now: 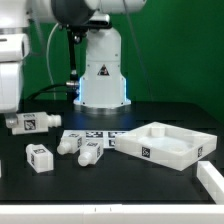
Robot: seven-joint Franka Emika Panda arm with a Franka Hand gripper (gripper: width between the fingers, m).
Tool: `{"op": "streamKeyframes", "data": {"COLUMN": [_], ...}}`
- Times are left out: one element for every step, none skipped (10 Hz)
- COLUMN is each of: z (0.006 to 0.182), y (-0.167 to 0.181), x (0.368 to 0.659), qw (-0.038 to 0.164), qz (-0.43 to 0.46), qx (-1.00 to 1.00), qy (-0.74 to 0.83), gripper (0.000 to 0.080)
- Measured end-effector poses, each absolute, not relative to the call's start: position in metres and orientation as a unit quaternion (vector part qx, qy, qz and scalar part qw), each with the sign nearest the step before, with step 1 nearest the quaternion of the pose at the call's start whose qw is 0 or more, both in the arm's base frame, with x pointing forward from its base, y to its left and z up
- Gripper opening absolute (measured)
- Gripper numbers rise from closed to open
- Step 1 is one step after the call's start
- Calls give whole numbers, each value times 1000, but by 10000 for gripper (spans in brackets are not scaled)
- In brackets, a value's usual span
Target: Assemble square table
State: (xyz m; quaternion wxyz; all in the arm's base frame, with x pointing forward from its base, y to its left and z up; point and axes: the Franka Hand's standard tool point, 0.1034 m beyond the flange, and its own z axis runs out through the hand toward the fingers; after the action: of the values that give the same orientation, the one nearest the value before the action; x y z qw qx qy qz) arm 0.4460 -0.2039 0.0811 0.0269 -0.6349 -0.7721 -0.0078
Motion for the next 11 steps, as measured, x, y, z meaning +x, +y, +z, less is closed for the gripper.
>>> {"op": "streamKeyframes", "data": {"z": [78,77,76,76,70,58,46,34,25,17,13], "y": [-219,-223,-224,-225,-228,-234,-240,-242,-243,-243,-243], "x": [433,432,431,430,422,408,397,387,382,378,376], "qw": [41,42,42,42,49,64,76,89,98,107,112], "qz": [-8,-2,1,3,3,2,1,1,2,5,6], "qx": [-625,-599,-574,-552,-512,-483,-449,-426,-413,-381,-379], "qy": [-780,-800,-818,-833,-857,-873,-891,-900,-905,-919,-918], "gripper": [285,285,285,285,285,285,285,285,285,285,285]}}
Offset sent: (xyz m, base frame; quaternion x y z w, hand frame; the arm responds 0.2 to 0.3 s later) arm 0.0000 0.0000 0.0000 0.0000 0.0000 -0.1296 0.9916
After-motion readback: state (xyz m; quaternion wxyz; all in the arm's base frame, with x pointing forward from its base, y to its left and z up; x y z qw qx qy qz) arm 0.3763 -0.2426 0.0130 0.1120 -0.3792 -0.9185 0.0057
